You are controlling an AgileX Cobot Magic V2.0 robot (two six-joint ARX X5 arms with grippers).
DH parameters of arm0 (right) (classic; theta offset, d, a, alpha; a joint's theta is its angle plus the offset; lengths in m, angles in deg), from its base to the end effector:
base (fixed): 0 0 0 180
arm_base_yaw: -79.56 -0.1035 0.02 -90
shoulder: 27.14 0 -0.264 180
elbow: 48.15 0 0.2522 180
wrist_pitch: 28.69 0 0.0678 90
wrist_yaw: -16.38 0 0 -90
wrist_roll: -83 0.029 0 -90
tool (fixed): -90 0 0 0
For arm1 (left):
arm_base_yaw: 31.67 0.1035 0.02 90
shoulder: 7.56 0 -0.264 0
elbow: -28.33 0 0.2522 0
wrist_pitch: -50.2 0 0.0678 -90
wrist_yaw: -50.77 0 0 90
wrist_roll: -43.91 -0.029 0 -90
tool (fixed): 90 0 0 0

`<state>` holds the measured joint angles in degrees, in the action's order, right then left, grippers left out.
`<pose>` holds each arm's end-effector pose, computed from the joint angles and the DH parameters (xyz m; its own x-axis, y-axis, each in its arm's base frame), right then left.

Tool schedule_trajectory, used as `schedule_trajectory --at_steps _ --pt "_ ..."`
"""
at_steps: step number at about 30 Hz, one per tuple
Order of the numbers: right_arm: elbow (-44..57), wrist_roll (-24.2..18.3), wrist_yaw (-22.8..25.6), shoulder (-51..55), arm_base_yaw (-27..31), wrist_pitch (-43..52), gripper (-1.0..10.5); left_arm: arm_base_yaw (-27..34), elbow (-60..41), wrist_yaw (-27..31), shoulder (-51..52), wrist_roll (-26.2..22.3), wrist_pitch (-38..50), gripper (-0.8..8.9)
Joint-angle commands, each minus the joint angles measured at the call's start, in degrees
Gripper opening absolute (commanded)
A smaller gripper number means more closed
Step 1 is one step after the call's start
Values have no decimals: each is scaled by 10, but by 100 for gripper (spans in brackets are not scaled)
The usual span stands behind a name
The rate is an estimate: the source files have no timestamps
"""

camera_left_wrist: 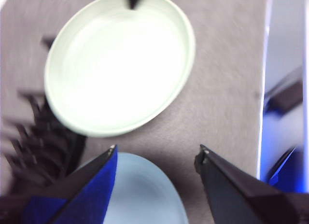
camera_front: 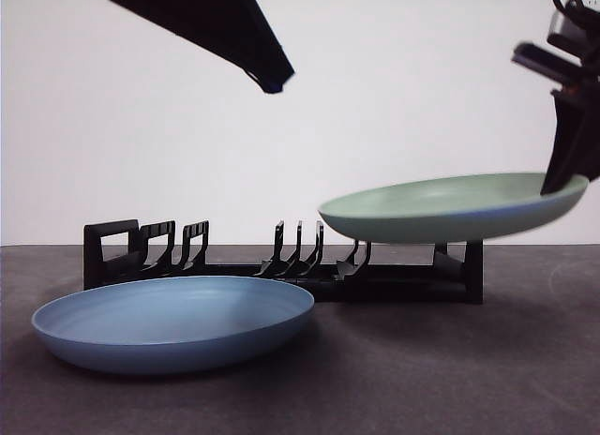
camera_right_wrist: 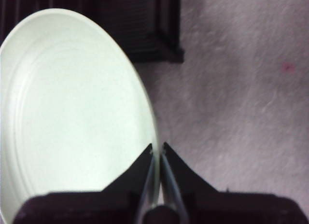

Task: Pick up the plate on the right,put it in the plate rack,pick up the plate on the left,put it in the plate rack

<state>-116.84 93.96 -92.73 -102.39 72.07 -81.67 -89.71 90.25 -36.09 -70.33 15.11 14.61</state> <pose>0.2482 0.0422 0.2479 0.4322 0.3870 -0.8145 -0.1200 0.9199 0.3734 0.1227 -0.1936 0.2770 0.4717 -0.6525 -0.5931 0.8734 0.2531 0.4161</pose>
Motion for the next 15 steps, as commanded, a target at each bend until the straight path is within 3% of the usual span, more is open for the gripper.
schedule_trajectory --at_steps 1,10,15 --pt "-19 5 -5 0 -20 -11 -16 -28 -1 26 -20 -72 5 284" --pt "-35 5 -5 0 -83 -28 -16 -50 -1 92 -88 -90 29 284" --pt "-35 6 -5 0 -99 -34 -16 -50 -1 92 -106 -92 39 284"
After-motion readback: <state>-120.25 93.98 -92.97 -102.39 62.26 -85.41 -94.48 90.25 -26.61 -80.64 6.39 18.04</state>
